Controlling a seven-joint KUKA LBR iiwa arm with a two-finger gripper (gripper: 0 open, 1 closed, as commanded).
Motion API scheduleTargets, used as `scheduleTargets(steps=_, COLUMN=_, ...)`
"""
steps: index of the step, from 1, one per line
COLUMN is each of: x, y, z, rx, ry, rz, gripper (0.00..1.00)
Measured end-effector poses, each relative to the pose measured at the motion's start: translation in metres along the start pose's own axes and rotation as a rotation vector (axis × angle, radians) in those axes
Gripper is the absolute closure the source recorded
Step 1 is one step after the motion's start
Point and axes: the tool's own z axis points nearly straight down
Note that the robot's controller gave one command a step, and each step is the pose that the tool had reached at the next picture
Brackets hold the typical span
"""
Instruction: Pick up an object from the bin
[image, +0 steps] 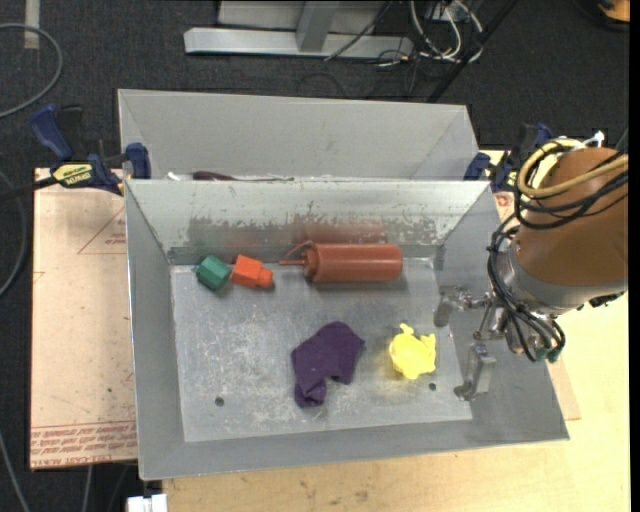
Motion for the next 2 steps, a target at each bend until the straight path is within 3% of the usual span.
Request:
scheduleTargets(steps=1, x=-0.002, y=0.0, z=-0.004, rx=0.001, ry=-0.008, rz=-0.003, gripper=0.0)
scheduleTargets(steps=2, x=-0.03, y=-0.007, z=0.063, rx=0.002, ry=-0.012, rz=-0.057, gripper=0.0)
